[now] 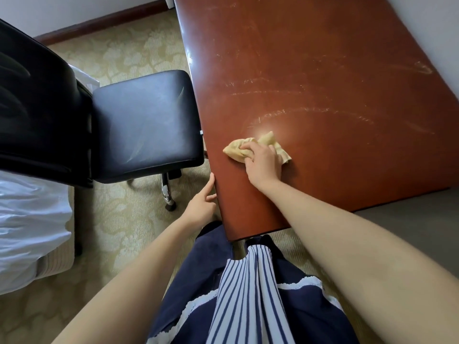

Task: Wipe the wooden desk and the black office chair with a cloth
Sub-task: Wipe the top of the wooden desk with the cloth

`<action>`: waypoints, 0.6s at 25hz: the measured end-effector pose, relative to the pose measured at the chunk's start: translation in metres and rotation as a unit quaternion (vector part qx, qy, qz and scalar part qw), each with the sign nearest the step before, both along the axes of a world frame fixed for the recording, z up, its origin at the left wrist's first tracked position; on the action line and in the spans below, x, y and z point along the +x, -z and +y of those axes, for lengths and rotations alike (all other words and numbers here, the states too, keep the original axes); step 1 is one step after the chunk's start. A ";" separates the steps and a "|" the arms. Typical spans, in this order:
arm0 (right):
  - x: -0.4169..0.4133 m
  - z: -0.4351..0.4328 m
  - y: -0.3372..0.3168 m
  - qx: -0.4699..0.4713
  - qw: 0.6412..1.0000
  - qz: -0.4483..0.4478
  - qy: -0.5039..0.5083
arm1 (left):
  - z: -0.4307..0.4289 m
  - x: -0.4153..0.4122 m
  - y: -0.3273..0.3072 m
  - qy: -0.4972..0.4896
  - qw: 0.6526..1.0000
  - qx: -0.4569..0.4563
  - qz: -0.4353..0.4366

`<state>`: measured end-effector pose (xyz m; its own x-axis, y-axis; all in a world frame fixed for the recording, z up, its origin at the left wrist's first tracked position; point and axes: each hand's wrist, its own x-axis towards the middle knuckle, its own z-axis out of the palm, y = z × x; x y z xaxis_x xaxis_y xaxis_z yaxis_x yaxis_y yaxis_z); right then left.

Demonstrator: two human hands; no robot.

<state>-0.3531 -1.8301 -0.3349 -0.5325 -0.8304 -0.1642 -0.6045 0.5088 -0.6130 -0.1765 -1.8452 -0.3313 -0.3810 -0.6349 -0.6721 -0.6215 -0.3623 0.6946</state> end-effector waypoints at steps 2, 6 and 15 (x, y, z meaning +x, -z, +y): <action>0.023 -0.001 0.001 0.008 0.998 0.008 0.055 | 0.002 -0.001 -0.005 -0.023 1.000 0.015 0.002; 0.035 0.050 0.006 -0.044 0.989 0.005 -0.141 | 0.006 0.000 -0.012 -0.055 0.998 0.028 0.026; -0.014 0.127 -0.004 -0.045 0.862 0.010 -0.505 | 0.011 -0.003 -0.010 -0.090 0.996 0.005 0.013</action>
